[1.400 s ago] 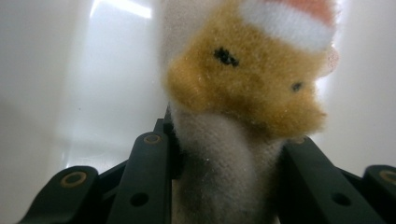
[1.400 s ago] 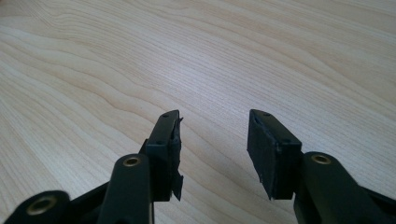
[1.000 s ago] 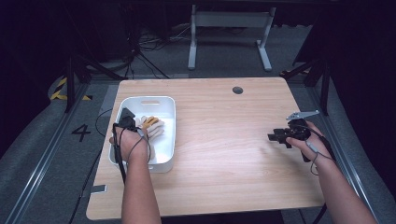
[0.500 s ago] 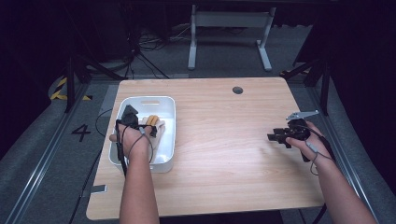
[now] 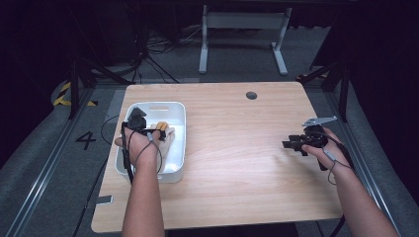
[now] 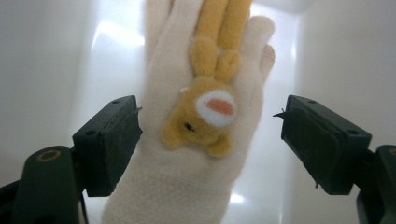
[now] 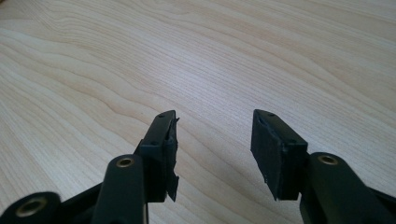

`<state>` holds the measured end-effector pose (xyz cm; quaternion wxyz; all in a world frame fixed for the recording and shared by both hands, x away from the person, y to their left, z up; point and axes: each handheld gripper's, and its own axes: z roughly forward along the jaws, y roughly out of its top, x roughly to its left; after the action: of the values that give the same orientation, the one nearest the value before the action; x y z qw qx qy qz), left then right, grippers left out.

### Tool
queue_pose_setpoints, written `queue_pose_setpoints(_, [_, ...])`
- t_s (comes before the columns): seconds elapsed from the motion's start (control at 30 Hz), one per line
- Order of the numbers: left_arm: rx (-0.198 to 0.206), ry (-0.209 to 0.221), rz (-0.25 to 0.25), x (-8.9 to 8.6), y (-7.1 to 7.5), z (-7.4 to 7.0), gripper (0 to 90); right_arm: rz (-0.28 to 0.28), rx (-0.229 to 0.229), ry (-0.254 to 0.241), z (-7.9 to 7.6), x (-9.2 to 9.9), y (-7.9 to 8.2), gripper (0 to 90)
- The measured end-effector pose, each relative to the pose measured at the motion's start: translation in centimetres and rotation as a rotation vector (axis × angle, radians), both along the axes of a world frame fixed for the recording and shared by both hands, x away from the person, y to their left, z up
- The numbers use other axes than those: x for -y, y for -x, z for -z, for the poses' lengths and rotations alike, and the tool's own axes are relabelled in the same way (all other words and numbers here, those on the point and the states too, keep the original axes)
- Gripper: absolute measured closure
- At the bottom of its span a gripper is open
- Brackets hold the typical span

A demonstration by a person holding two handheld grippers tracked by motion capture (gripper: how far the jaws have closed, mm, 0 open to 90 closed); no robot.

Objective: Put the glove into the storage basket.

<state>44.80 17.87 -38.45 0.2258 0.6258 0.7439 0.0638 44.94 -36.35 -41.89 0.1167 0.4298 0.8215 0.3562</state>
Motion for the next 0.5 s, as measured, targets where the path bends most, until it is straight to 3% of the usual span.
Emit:
queue_pose_setpoints(0.17, [0.03,-0.006,0.01,0.2,0.2,-0.4,21.5,0.0,0.002,0.001,0.0,0.0,0.0,51.9])
queue_pose_setpoints(0.5, [0.116,-0.039,0.108,1.3,0.8,-1.8,23.5,-0.002,0.003,0.0,0.0,-0.1,-0.1,51.9])
